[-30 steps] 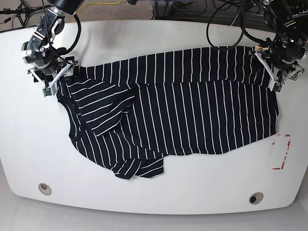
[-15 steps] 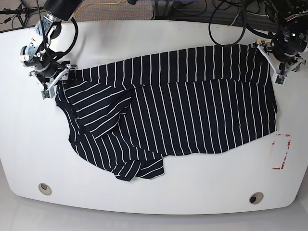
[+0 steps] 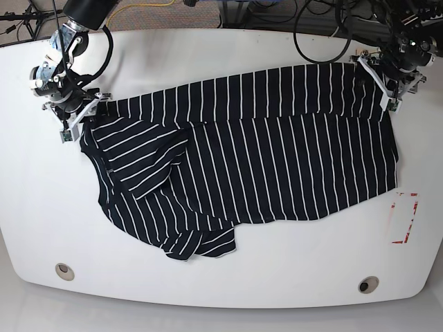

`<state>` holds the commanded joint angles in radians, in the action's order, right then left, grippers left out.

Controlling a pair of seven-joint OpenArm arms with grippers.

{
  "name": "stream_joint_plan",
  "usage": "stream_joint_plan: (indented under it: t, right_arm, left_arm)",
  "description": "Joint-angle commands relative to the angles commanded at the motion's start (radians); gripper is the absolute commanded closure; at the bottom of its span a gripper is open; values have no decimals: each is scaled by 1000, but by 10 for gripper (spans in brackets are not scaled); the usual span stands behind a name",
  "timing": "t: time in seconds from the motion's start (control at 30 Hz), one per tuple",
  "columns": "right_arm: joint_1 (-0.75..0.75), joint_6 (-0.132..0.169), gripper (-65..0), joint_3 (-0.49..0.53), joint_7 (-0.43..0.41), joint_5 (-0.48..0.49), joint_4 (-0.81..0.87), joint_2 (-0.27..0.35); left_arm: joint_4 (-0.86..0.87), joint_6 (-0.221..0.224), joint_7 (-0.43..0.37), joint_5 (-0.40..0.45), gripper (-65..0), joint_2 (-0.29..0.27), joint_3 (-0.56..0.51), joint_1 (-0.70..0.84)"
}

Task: Fold the T-shirt properly
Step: 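Grasp the shirt's collar-side edge with both grippers and pull it taut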

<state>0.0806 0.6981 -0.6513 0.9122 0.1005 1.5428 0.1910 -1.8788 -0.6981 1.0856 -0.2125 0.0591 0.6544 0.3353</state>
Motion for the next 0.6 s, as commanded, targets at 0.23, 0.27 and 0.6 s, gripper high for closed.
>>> stream_joint_plan:
  t: [0.23, 0.27, 0.6]
  right_arm:
    - [2, 0, -227, 0, 0, 0, 0, 0]
    - [2, 0, -225, 0, 0, 0, 0, 0]
    - [3, 0, -179, 0, 0, 0, 2, 0]
  left_arm:
    - [64, 0, -34, 0, -442, 9, -2, 2]
    - [71, 0, -35, 2, -440, 9, -2, 2]
    - [161, 0, -115, 117, -224, 8, -18, -5]
